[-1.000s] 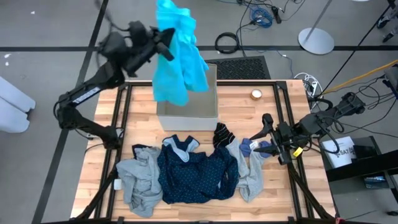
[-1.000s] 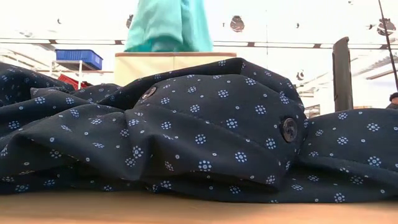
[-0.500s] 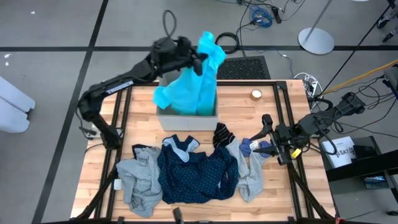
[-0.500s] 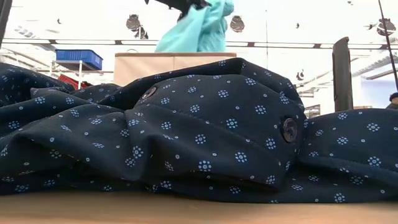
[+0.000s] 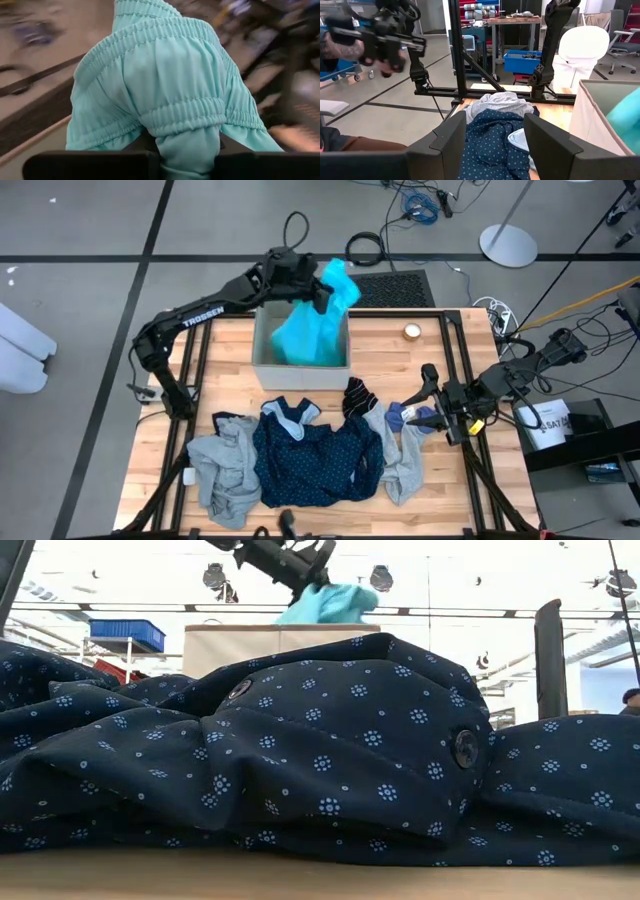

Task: Sort clothes
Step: Put the light blue shorts into the white laundry organizer

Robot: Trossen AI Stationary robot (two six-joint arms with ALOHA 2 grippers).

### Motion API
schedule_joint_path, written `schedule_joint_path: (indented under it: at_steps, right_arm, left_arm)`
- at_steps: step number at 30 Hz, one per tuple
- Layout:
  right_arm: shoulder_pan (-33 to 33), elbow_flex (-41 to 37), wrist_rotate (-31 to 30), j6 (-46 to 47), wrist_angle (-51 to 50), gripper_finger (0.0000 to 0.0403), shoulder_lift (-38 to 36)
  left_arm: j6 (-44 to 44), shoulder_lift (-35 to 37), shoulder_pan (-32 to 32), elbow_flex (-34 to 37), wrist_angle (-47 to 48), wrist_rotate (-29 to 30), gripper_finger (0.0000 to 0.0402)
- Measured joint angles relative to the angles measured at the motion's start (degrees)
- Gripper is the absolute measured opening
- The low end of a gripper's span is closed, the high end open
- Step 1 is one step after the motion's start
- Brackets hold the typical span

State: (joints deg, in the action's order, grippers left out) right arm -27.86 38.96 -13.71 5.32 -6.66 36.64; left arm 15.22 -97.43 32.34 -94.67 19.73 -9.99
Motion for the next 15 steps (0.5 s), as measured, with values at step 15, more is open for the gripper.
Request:
schedule_joint_path:
  at_steps: [15]
  right_arm:
    - [2.0,0.0,0.0,-1.5,-2.0,0.0187,0.0]
  left_arm:
    - [-11.1,-1.2,-1.9,0.0,21.6,7.0,0.0052]
